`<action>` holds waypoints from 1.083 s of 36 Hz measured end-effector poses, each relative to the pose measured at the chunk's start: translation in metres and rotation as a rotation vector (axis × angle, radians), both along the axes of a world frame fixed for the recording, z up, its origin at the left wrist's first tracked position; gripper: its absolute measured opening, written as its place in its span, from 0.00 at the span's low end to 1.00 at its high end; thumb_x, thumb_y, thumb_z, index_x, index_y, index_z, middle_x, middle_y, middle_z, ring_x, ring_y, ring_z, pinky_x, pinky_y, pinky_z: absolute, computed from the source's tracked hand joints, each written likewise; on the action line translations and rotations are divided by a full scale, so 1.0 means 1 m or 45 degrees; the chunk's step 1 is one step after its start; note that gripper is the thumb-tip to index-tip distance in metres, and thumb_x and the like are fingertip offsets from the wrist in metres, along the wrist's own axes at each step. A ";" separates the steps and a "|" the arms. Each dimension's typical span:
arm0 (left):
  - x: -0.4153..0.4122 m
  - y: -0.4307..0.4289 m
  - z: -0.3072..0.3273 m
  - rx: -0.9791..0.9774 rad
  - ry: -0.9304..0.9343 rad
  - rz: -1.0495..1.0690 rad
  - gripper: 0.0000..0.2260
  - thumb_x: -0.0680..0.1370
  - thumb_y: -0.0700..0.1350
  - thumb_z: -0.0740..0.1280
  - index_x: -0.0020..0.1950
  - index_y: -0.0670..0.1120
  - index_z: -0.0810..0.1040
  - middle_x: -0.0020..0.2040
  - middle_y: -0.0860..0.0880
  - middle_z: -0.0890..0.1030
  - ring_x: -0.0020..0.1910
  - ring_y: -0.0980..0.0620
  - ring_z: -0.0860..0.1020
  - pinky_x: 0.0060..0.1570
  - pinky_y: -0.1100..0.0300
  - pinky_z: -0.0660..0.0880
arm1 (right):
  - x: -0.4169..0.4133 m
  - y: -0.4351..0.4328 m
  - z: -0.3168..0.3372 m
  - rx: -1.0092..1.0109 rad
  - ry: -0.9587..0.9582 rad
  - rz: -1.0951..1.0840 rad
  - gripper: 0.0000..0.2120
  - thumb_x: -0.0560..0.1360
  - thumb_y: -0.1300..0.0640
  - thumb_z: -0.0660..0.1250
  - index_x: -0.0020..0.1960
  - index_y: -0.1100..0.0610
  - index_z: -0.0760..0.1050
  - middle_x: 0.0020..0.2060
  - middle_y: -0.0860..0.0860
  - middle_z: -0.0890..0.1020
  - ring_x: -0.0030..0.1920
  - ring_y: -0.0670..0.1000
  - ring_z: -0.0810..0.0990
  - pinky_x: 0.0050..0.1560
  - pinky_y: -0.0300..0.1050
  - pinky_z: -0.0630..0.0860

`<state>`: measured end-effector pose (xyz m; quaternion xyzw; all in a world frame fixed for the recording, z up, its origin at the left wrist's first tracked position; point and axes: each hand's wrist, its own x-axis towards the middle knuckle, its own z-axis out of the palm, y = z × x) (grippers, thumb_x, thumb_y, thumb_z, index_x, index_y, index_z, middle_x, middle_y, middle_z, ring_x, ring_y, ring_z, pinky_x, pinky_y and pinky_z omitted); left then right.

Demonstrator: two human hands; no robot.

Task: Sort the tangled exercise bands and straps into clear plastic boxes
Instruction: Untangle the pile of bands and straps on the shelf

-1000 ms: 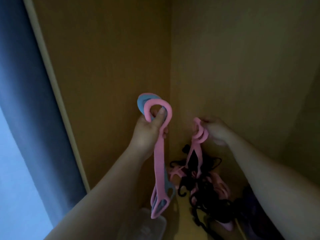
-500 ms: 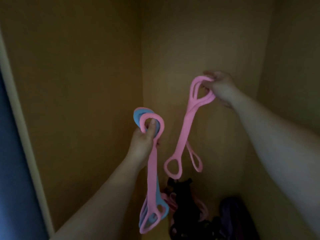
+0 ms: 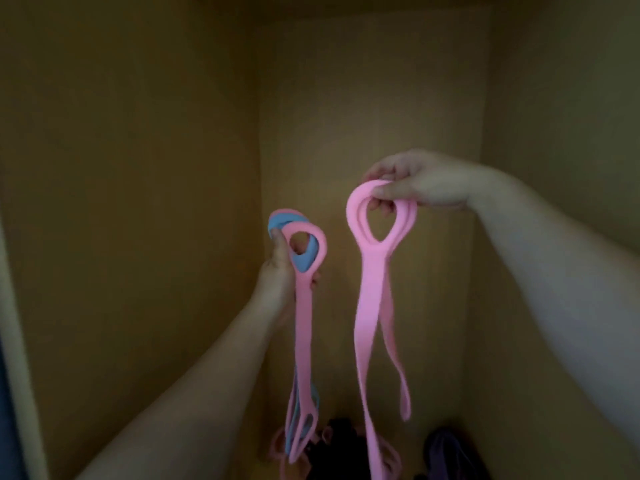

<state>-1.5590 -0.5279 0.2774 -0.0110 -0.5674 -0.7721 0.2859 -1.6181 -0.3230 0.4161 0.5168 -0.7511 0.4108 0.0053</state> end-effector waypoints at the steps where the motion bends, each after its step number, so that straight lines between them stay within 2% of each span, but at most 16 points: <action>1: 0.001 0.003 0.000 0.003 0.021 -0.047 0.31 0.77 0.68 0.50 0.47 0.45 0.81 0.32 0.43 0.77 0.28 0.48 0.73 0.32 0.58 0.70 | 0.004 -0.003 -0.001 0.019 0.013 0.015 0.08 0.77 0.68 0.63 0.54 0.63 0.76 0.34 0.48 0.83 0.31 0.42 0.78 0.34 0.34 0.77; 5: 0.003 0.017 -0.005 -0.029 0.093 -0.236 0.30 0.78 0.66 0.48 0.52 0.45 0.78 0.35 0.43 0.75 0.28 0.49 0.72 0.29 0.60 0.69 | 0.014 -0.017 -0.011 0.105 0.067 0.059 0.07 0.77 0.67 0.63 0.49 0.58 0.78 0.32 0.44 0.81 0.33 0.41 0.76 0.36 0.33 0.74; 7: 0.007 0.024 -0.006 -0.040 0.182 -0.352 0.29 0.80 0.63 0.45 0.58 0.44 0.76 0.40 0.43 0.78 0.34 0.49 0.75 0.33 0.58 0.73 | 0.019 -0.027 -0.017 0.115 0.097 0.058 0.08 0.77 0.66 0.64 0.48 0.56 0.79 0.34 0.43 0.81 0.35 0.41 0.76 0.38 0.35 0.74; 9: 0.011 0.027 -0.009 -0.037 0.207 -0.419 0.32 0.78 0.63 0.48 0.66 0.40 0.72 0.48 0.44 0.80 0.40 0.51 0.79 0.39 0.59 0.78 | 0.021 -0.038 -0.025 0.088 0.122 0.056 0.08 0.77 0.66 0.65 0.48 0.54 0.79 0.39 0.45 0.82 0.39 0.42 0.79 0.45 0.40 0.76; 12: 0.014 0.023 -0.015 -0.137 0.191 -0.448 0.42 0.72 0.70 0.55 0.68 0.35 0.69 0.40 0.47 0.81 0.35 0.52 0.77 0.34 0.59 0.75 | 0.020 -0.051 -0.038 0.008 0.146 -0.019 0.10 0.76 0.65 0.67 0.47 0.50 0.79 0.44 0.49 0.83 0.45 0.46 0.80 0.53 0.47 0.78; 14: 0.016 0.020 -0.018 -0.181 0.194 -0.483 0.43 0.69 0.74 0.56 0.63 0.37 0.72 0.36 0.47 0.79 0.33 0.51 0.75 0.33 0.58 0.72 | 0.020 -0.056 -0.045 -0.060 0.177 -0.069 0.09 0.76 0.64 0.68 0.47 0.50 0.79 0.44 0.47 0.83 0.43 0.43 0.80 0.51 0.44 0.78; 16: 0.019 0.019 -0.019 -0.171 0.181 -0.537 0.42 0.70 0.74 0.54 0.62 0.37 0.74 0.36 0.46 0.78 0.34 0.50 0.75 0.34 0.58 0.72 | 0.021 -0.060 -0.050 -0.097 0.239 -0.130 0.07 0.75 0.63 0.68 0.51 0.53 0.80 0.42 0.44 0.81 0.40 0.39 0.79 0.47 0.37 0.77; 18: 0.023 0.019 -0.019 -0.176 0.205 -0.566 0.45 0.69 0.74 0.52 0.63 0.36 0.73 0.37 0.45 0.78 0.35 0.51 0.76 0.35 0.59 0.74 | 0.020 -0.063 -0.054 -0.131 0.277 -0.180 0.08 0.75 0.62 0.69 0.54 0.56 0.80 0.43 0.45 0.81 0.42 0.41 0.79 0.48 0.37 0.77; 20: 0.027 0.019 -0.019 -0.211 0.185 -0.560 0.40 0.71 0.71 0.54 0.62 0.36 0.73 0.37 0.45 0.77 0.33 0.51 0.75 0.34 0.60 0.73 | 0.019 -0.064 -0.059 -0.163 0.285 -0.182 0.09 0.75 0.62 0.69 0.55 0.56 0.80 0.45 0.46 0.81 0.44 0.43 0.79 0.49 0.38 0.77; 23: 0.033 0.018 -0.021 -0.246 0.123 -0.552 0.21 0.76 0.54 0.65 0.60 0.38 0.74 0.39 0.43 0.75 0.34 0.51 0.75 0.36 0.59 0.73 | 0.017 -0.068 -0.067 -0.210 0.241 -0.157 0.14 0.75 0.62 0.70 0.60 0.57 0.78 0.47 0.47 0.79 0.45 0.41 0.77 0.49 0.31 0.75; 25: 0.035 0.017 -0.023 -0.205 0.115 -0.538 0.19 0.74 0.50 0.68 0.59 0.39 0.75 0.40 0.42 0.76 0.35 0.51 0.76 0.35 0.59 0.75 | 0.015 -0.069 -0.071 -0.211 0.160 -0.175 0.19 0.75 0.60 0.70 0.65 0.56 0.74 0.51 0.48 0.78 0.49 0.45 0.78 0.53 0.36 0.76; 27: 0.035 0.015 -0.025 -0.186 0.112 -0.508 0.16 0.73 0.49 0.68 0.56 0.40 0.77 0.39 0.42 0.77 0.34 0.50 0.77 0.35 0.59 0.76 | 0.014 -0.070 -0.076 -0.200 -0.047 -0.143 0.22 0.76 0.58 0.69 0.69 0.54 0.70 0.56 0.52 0.77 0.53 0.50 0.80 0.56 0.44 0.78; 30: 0.037 0.013 -0.027 -0.260 0.085 -0.479 0.12 0.74 0.47 0.68 0.54 0.42 0.79 0.37 0.44 0.77 0.34 0.50 0.76 0.34 0.58 0.75 | 0.013 -0.071 -0.085 -0.257 -0.377 0.007 0.20 0.77 0.59 0.66 0.68 0.56 0.69 0.54 0.54 0.79 0.47 0.48 0.82 0.49 0.41 0.80; 32: 0.038 0.011 -0.031 -0.299 0.047 -0.446 0.13 0.74 0.46 0.69 0.56 0.42 0.78 0.37 0.45 0.77 0.34 0.51 0.75 0.34 0.58 0.74 | 0.010 -0.073 -0.090 -0.311 -0.431 0.041 0.17 0.77 0.62 0.66 0.65 0.57 0.71 0.52 0.54 0.79 0.44 0.47 0.81 0.46 0.39 0.80; 36: 0.042 0.009 -0.041 -0.301 -0.017 -0.384 0.12 0.73 0.44 0.72 0.54 0.43 0.79 0.36 0.45 0.77 0.34 0.50 0.75 0.34 0.56 0.74 | 0.008 -0.075 -0.100 -0.331 -0.451 0.062 0.14 0.75 0.66 0.68 0.59 0.58 0.74 0.49 0.54 0.80 0.46 0.48 0.81 0.49 0.39 0.79; 39: 0.048 0.010 -0.049 -0.263 -0.023 -0.383 0.11 0.77 0.43 0.68 0.57 0.40 0.78 0.38 0.42 0.77 0.33 0.49 0.77 0.35 0.55 0.77 | 0.009 -0.077 -0.109 -0.305 -0.446 0.081 0.13 0.74 0.66 0.68 0.58 0.58 0.74 0.49 0.54 0.80 0.46 0.48 0.81 0.51 0.40 0.78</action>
